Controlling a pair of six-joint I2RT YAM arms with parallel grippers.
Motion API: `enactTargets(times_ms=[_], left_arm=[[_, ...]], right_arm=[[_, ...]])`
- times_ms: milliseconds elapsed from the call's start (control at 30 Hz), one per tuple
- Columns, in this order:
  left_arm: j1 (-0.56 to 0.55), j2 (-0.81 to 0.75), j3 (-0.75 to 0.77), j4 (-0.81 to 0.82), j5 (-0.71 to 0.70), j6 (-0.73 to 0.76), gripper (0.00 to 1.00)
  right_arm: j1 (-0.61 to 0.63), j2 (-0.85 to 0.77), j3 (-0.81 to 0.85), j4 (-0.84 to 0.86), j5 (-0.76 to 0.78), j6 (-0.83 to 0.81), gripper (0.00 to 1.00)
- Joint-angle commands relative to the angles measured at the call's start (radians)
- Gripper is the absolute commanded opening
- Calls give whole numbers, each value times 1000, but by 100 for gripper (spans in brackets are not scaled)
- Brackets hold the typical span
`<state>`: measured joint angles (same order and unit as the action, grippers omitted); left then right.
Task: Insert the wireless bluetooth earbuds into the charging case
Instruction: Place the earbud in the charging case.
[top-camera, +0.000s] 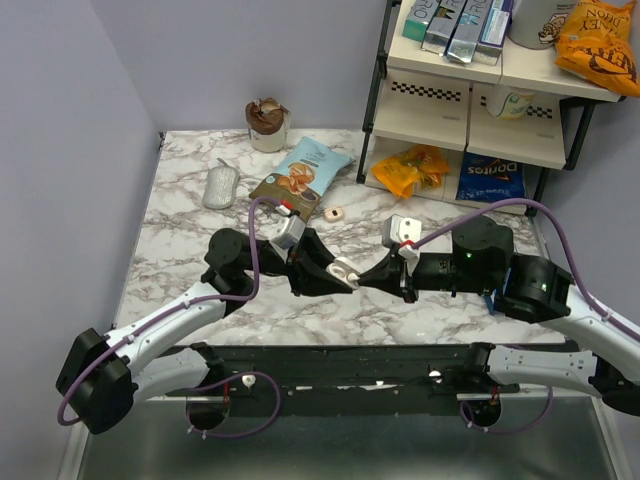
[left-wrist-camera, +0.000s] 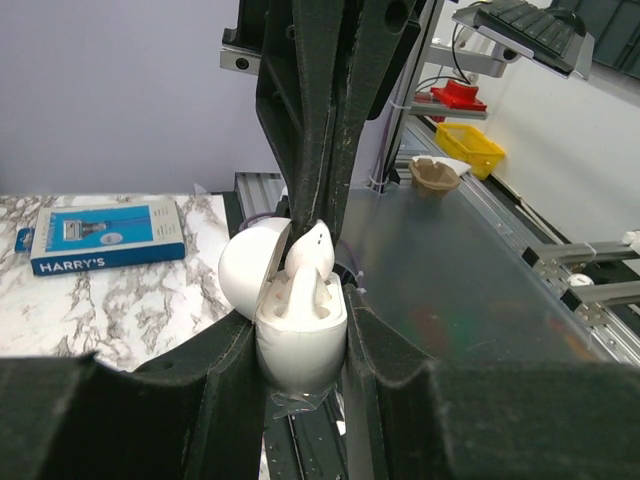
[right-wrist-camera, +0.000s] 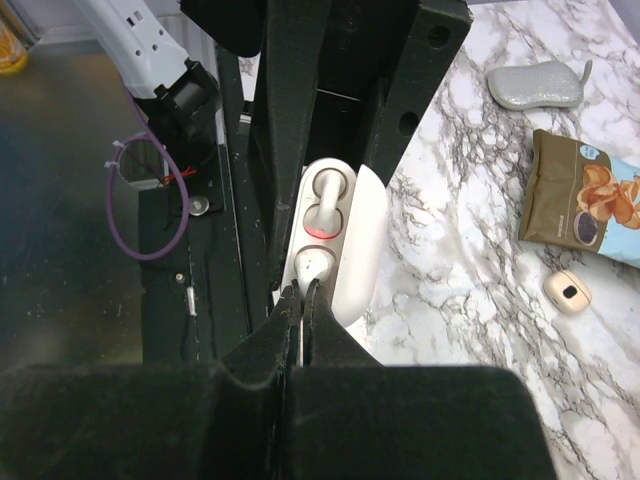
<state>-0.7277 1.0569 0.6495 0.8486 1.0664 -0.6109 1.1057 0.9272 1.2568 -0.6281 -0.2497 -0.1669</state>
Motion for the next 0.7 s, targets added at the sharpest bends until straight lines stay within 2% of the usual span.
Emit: enactTargets(times_ms=[0, 467, 533, 567, 633, 667], left_arm=[[-10, -32, -7, 69, 21, 11, 0], [-13, -32, -13, 89, -17, 22, 0], [-13, -35, -14, 84, -22, 30, 0], [-13, -34, -16, 81, -23, 33, 0], [-13, -34, -16, 72, -25, 40, 0], [-13, -35, -17, 67, -25, 43, 0]], right_arm=[[0, -1, -2, 21, -5, -14, 1], [0, 19, 9, -1, -17, -5, 1], [2, 18, 12, -2, -2, 6, 6], [2, 16, 13, -1, 9, 7, 15], [2, 10, 19, -2, 21, 17, 23], [2, 4, 29, -1, 26, 21, 31]])
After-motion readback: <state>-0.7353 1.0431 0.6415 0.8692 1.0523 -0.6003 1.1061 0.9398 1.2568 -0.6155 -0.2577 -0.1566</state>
